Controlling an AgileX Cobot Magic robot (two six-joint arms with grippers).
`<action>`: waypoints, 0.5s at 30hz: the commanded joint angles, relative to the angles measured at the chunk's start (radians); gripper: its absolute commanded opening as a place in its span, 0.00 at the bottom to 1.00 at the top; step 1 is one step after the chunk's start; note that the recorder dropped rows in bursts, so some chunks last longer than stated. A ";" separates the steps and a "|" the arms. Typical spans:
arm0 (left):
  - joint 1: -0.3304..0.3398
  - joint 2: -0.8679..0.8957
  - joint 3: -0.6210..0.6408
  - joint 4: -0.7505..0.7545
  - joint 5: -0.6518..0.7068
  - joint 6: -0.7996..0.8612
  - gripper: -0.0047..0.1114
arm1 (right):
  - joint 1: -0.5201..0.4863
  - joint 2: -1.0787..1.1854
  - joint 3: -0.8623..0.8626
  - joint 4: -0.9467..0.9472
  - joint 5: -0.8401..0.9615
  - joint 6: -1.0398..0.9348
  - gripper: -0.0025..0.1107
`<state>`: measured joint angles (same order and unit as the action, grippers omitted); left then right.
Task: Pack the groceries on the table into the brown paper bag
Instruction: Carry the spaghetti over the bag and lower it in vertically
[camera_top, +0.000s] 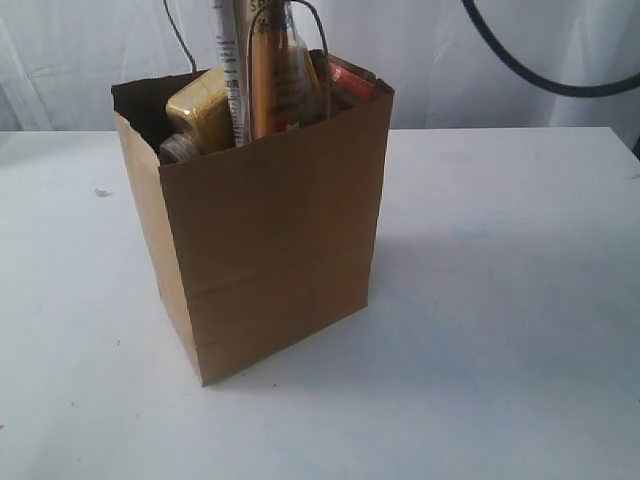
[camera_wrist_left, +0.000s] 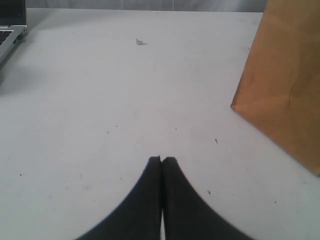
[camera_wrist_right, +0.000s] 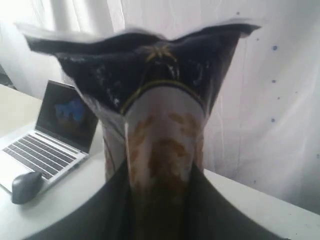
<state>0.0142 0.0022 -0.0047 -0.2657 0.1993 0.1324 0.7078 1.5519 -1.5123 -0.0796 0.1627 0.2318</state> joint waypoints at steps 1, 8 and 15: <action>-0.004 -0.002 0.005 -0.007 -0.005 0.002 0.04 | 0.001 -0.024 -0.003 0.035 -0.088 0.023 0.02; -0.004 -0.002 0.005 -0.007 -0.005 0.002 0.04 | 0.001 -0.024 0.097 0.033 -0.203 -0.028 0.02; -0.004 -0.002 0.005 -0.007 -0.005 0.002 0.04 | 0.001 -0.024 0.190 0.013 -0.345 -0.079 0.02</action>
<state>0.0142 0.0022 -0.0047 -0.2657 0.1993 0.1324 0.7078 1.5506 -1.3391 -0.0496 -0.0710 0.1901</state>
